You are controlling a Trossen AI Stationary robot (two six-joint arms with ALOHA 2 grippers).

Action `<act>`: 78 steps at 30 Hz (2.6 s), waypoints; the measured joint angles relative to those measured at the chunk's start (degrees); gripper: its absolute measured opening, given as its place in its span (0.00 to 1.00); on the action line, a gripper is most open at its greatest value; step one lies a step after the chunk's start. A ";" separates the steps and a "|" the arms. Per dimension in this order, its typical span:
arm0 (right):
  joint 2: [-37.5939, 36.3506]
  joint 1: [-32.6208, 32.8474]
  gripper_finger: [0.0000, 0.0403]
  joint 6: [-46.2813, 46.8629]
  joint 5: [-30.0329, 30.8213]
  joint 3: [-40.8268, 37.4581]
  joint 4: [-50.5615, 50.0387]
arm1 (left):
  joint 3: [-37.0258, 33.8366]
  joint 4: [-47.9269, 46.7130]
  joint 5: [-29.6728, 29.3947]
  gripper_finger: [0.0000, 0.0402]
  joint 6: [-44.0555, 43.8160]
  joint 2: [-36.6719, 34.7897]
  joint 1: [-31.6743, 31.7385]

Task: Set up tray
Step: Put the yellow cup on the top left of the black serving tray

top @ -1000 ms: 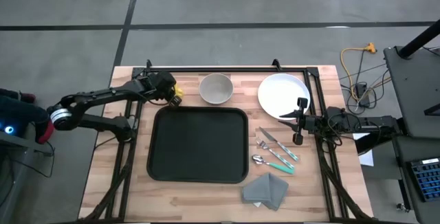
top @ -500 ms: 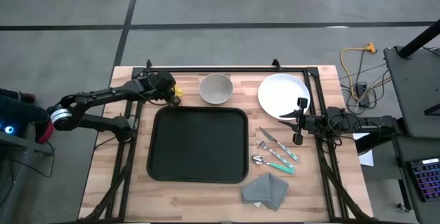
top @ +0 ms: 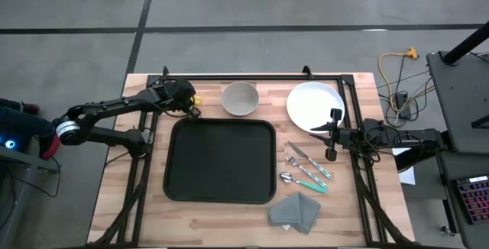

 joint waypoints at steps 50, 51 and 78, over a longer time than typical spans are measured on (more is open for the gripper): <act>-0.02 -0.02 0.17 0.00 -0.01 0.01 0.00 | 3.37 -11.75 7.13 0.00 -6.97 -10.34 -19.88; -0.02 0.00 0.17 0.00 -0.01 -0.01 0.00 | 3.37 -11.96 7.11 0.00 -7.41 -10.34 -20.42; -0.02 -0.02 0.17 0.00 -0.01 -0.01 0.01 | 0.49 -16.89 7.43 0.00 -19.81 -10.29 -26.51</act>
